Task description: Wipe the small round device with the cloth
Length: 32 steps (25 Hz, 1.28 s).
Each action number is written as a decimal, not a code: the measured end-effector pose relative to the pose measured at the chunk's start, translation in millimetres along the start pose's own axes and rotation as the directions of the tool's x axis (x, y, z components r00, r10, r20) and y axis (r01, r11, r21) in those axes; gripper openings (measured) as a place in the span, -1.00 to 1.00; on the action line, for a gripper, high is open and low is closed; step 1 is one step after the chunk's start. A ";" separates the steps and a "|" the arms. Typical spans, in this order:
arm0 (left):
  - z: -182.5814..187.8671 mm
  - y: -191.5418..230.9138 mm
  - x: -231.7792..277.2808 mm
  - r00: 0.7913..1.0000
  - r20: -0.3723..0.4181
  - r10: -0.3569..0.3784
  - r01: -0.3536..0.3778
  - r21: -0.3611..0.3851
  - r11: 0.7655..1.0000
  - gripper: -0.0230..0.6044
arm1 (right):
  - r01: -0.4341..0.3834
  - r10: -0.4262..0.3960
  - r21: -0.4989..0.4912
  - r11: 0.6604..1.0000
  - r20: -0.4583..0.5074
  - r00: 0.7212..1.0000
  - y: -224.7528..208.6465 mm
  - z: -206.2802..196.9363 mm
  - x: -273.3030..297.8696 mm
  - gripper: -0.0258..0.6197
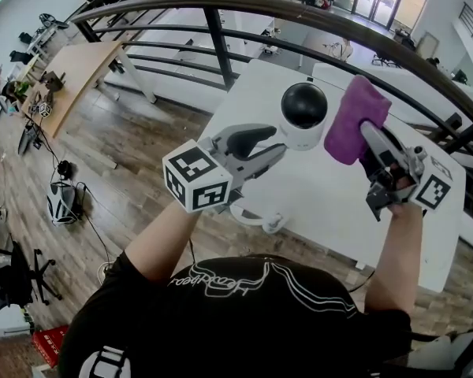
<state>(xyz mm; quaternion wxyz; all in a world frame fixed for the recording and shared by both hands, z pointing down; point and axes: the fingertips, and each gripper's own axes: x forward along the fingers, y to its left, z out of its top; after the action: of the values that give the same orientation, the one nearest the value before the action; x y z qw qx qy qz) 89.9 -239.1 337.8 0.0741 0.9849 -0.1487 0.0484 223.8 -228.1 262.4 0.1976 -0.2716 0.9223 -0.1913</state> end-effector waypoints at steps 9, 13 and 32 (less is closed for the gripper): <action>2.4 -4.4 0.2 0.998 0.008 -0.058 0.057 0.094 0.994 -0.49 | -0.115 0.111 -0.081 0.990 -0.052 0.992 20.8 47.0 30.2 -0.73; 10.4 -5.3 0.0 0.992 0.008 -0.129 0.128 0.098 0.987 -0.48 | -0.154 0.147 -0.083 0.985 -0.079 0.986 23.9 58.5 48.8 -0.73; 12.1 -16.0 -1.8 0.976 0.114 -0.186 0.188 -0.005 0.982 -0.29 | -0.413 0.419 0.069 0.908 -0.131 0.899 3.9 54.1 51.6 -0.73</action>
<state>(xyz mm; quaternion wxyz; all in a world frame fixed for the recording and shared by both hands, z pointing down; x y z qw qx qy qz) 93.9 -225.3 323.6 0.0774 0.9951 -0.0598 -0.0155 207.6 -268.1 201.2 0.1729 -0.0502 0.9667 -0.1818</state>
